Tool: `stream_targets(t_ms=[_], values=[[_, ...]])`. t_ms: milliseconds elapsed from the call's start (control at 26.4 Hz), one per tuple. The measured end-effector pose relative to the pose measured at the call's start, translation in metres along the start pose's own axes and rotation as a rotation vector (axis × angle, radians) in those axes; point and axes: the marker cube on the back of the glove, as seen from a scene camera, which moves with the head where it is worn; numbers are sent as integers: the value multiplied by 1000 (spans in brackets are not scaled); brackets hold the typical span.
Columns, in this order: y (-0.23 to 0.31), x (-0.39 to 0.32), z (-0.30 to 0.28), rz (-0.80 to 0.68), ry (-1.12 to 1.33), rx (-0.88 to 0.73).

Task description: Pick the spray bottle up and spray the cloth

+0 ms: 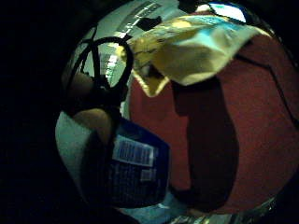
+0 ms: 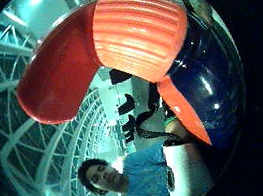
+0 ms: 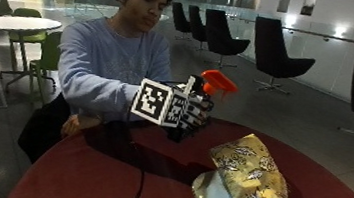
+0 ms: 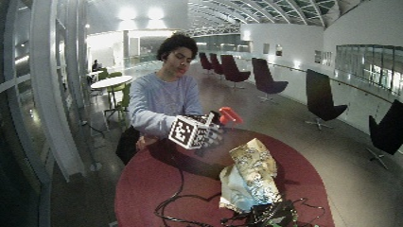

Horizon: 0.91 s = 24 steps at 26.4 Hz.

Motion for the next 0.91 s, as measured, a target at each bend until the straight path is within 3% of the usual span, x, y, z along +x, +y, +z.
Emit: stream_targets(t_ms=[227, 454, 681, 909], values=[[8, -29, 72, -256, -67, 10], [1, -42, 159, -418, -135, 12], [-3, -45, 231, -457, -167, -52], [-8, -39, 262, -444, -154, -60]])
